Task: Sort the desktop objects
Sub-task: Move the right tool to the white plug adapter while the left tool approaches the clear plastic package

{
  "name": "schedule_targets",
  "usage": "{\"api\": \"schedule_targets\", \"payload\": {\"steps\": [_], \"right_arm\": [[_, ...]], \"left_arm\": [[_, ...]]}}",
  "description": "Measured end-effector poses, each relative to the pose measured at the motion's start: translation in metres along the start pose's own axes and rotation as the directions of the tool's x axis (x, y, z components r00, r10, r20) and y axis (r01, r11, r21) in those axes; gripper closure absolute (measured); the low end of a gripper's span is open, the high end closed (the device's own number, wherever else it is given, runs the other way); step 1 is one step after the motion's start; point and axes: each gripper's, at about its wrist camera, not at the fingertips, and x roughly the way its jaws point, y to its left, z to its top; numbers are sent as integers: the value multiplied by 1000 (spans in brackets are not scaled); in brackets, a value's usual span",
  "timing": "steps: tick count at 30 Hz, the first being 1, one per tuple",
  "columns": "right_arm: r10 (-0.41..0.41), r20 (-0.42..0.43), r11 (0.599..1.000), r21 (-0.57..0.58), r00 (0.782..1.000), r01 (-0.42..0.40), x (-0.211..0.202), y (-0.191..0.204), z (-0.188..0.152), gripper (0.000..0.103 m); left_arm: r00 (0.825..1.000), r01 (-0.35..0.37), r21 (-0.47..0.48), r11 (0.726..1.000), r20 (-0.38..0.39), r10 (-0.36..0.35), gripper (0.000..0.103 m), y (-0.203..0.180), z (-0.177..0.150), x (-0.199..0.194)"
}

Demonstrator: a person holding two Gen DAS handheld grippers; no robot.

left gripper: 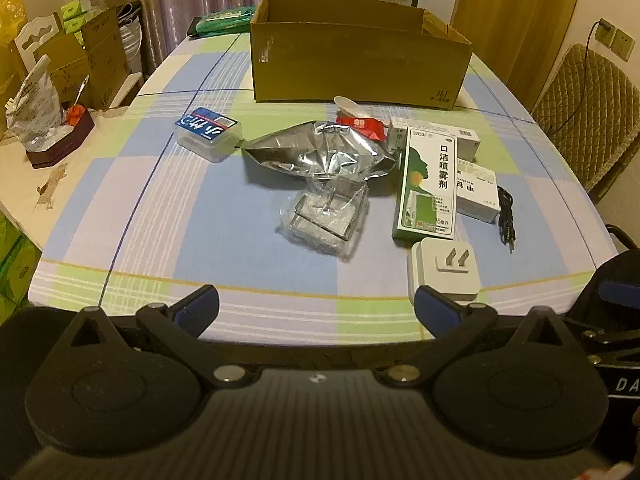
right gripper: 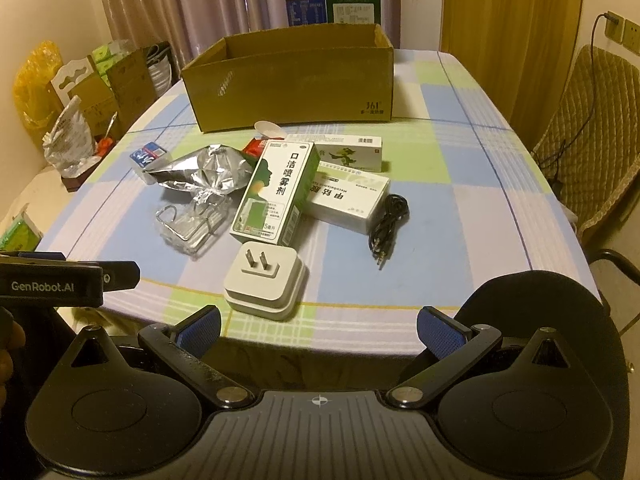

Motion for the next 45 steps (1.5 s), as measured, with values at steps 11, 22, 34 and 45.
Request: {"api": "schedule_targets", "payload": {"steps": [11,22,34,45], "right_arm": [[16,-28,1000,12,999,-16,8,5,4,2],[24,-49,999,49,999,-22,16,10,3,2],[38,-44,999,5,998,-37,38,29,9,2],[23,-69,1000,-3,997,-24,71,33,8,2]], "left_arm": [[1000,2,14,1000,9,-2,1,3,10,-3],[1000,-3,42,999,23,3,1,17,23,-2],[1000,-1,110,994,26,-2,1,34,35,4],[999,39,126,991,-8,-38,1,39,45,23]]}}
